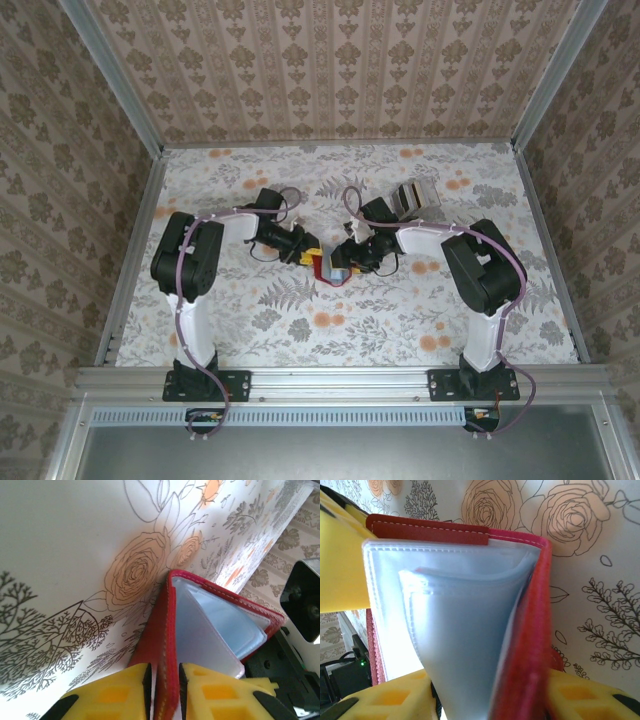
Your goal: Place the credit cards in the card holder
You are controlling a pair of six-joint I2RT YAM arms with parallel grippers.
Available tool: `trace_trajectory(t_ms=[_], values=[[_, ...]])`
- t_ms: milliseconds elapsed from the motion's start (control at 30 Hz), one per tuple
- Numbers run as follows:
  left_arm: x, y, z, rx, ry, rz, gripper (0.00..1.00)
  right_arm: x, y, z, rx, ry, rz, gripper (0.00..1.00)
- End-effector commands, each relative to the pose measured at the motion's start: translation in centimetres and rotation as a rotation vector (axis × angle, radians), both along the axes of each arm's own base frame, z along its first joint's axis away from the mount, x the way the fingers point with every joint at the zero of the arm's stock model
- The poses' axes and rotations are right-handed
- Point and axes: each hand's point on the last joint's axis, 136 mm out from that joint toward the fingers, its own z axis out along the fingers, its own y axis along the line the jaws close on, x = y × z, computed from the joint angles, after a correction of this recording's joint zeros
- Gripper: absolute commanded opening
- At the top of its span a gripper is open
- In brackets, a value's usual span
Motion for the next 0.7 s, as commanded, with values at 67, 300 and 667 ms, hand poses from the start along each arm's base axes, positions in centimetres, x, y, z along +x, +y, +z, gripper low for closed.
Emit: trace_trajectory(t_ms=[67,300,667], values=[[0.7,0.2,3.5,-0.089,-0.11,-0.008,0.29,0.3,-0.5,-0.3,0.007,0.002,-0.028,0.46],[0.7,-0.2,4.6,-0.146,-0.159,-0.029,0.24,0.6,-0.5,-0.3,0.052,0.007,-0.041,0.4],[0.1,-1.2,4.5,-0.133,-0.189,-0.107,0.27,0.5,-0.4,-0.5,0.094,0.022,-0.037,0.35]])
